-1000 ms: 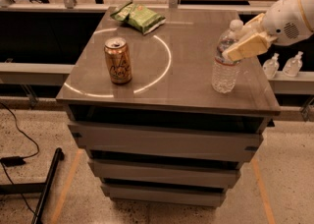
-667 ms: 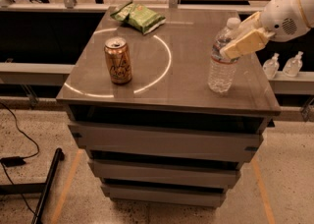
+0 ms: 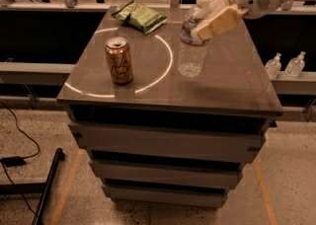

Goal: Move water bottle near orange can

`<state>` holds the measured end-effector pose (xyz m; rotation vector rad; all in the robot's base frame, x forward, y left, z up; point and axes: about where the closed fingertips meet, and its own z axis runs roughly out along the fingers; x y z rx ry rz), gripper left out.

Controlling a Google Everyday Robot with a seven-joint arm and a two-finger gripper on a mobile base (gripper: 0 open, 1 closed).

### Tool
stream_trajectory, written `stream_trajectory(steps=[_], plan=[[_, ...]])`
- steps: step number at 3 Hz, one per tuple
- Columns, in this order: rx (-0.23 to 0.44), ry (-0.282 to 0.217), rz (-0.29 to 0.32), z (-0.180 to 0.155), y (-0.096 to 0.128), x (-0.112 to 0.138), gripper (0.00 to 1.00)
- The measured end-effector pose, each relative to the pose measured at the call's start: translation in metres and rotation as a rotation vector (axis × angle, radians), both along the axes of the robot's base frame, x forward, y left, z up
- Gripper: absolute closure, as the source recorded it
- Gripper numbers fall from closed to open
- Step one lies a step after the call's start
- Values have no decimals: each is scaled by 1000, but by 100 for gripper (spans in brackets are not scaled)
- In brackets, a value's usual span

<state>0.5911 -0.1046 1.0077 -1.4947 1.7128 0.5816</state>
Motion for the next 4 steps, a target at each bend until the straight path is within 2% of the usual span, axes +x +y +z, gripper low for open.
stream_trajectory(steps=[1, 2, 3, 4], plan=[[-20, -35, 98, 4, 46, 9, 100], [-29, -52, 155, -2, 76, 22, 100], [-14, -38, 191, -12, 94, 33, 100], [-8, -26, 209, -20, 104, 39, 85]])
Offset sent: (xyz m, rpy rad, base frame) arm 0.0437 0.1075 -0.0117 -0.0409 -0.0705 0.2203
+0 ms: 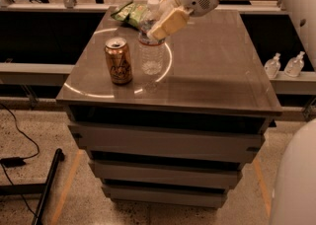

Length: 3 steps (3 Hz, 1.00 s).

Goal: Move water bottle near orange can

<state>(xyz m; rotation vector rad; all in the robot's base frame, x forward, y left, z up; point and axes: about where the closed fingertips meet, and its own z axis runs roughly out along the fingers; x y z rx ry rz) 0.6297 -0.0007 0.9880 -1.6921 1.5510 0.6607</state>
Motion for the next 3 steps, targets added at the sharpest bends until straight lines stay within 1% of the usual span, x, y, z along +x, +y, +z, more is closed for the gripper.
stream_trajectory(steps=[1, 2, 3], plan=[[-5, 11, 1, -8, 2, 2, 61], [-22, 11, -1, -17, 2, 2, 30], [-38, 12, -2, -23, 0, 2, 7]])
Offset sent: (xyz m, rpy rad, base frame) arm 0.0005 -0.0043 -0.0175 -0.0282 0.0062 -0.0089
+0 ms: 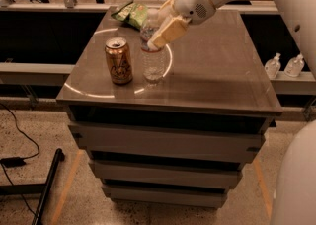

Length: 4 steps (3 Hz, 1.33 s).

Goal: Move water bottle near orange can

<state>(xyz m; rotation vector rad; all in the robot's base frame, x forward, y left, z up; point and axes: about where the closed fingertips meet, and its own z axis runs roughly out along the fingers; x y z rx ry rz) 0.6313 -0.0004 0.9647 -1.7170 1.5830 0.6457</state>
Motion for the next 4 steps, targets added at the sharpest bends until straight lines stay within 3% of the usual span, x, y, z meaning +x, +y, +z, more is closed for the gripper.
stream_trajectory(steps=[1, 2, 4], plan=[[-5, 11, 6, -5, -1, -3, 0], [-2, 15, -1, -5, -10, -4, 0], [38, -11, -109, 2, -103, -17, 0]])
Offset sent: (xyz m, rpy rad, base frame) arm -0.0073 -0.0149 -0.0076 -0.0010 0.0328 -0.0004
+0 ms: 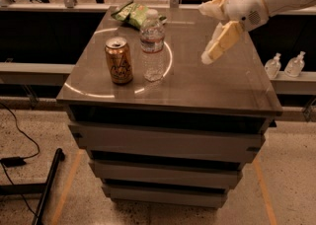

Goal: Move water bottle near orange can

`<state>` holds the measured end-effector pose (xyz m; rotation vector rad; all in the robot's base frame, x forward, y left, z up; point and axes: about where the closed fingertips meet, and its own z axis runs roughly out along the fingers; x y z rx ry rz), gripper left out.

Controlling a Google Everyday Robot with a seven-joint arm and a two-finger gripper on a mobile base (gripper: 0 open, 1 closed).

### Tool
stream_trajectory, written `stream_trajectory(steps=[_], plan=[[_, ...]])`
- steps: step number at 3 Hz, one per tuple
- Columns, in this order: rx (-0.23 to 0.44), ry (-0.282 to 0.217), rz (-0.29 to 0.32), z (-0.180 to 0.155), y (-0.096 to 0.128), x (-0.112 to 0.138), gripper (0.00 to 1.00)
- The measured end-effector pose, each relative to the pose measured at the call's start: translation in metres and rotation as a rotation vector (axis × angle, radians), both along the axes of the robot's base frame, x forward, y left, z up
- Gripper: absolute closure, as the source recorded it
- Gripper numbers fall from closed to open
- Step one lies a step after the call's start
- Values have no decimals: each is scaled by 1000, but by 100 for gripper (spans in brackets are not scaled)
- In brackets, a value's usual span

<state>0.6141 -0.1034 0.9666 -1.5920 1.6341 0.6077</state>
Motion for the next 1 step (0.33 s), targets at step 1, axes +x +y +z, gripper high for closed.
stream_trajectory(steps=[1], plan=[[0, 0, 0, 0, 0, 0, 0]])
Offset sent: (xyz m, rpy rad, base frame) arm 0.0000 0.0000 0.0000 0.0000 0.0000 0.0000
